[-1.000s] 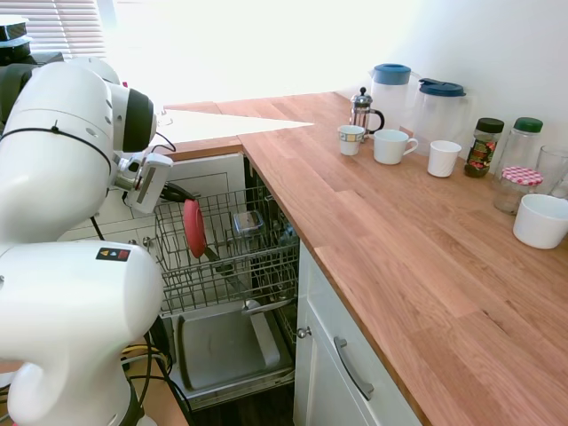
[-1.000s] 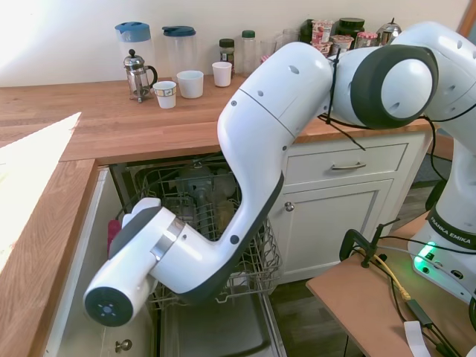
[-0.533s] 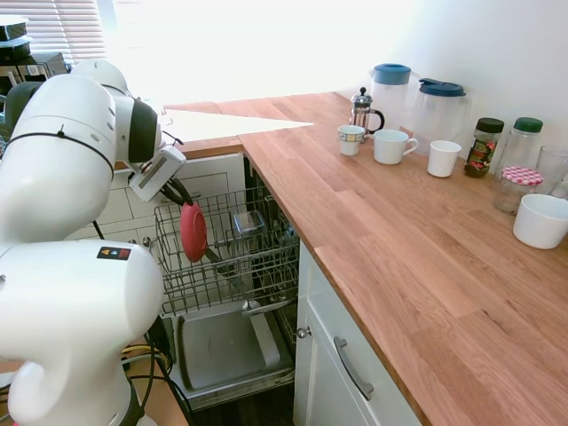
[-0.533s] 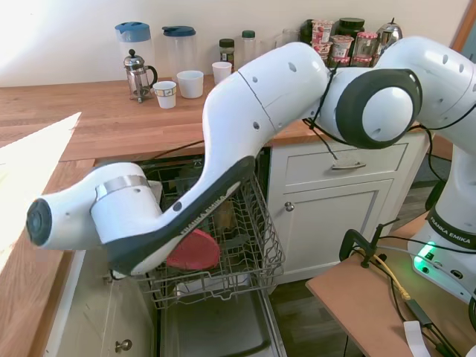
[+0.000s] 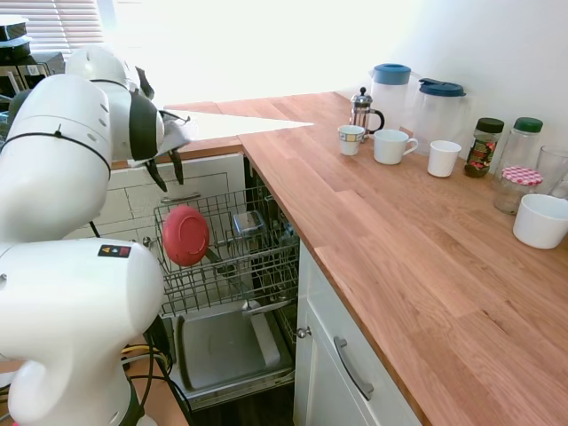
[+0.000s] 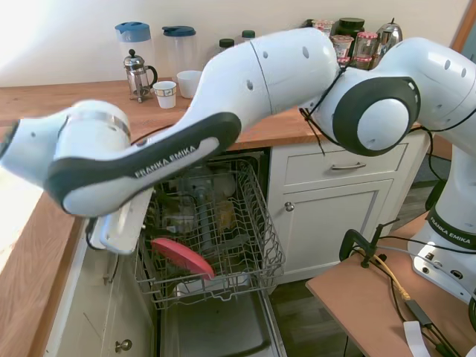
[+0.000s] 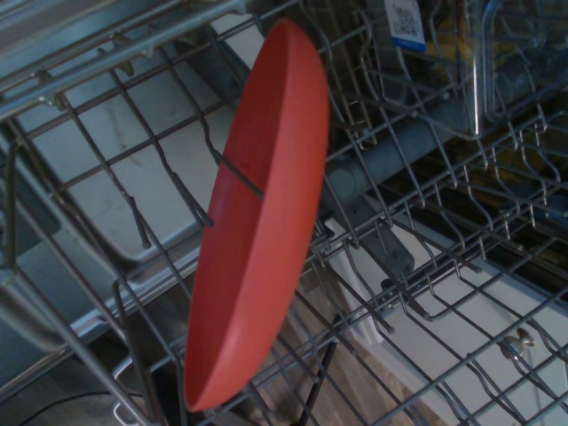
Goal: Put the plate in the dishwasher
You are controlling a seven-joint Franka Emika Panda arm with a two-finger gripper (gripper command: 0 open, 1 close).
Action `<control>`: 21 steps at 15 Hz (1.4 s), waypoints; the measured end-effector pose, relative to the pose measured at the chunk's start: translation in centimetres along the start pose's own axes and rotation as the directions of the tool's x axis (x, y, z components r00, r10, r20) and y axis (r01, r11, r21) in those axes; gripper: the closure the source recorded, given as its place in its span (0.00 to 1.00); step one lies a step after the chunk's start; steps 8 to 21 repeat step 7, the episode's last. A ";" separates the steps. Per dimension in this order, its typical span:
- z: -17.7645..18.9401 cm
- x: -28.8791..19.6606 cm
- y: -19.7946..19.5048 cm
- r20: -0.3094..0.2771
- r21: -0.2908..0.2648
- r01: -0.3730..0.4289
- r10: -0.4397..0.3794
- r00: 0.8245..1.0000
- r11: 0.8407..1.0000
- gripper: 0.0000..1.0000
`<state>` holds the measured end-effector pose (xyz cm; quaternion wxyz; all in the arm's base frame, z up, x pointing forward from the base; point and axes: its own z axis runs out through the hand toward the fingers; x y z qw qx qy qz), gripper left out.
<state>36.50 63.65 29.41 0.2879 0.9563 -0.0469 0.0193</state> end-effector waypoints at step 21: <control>-10.1 12.3 17.1 0.113 0.216 -0.120 0.097 0.989 0.969 0.00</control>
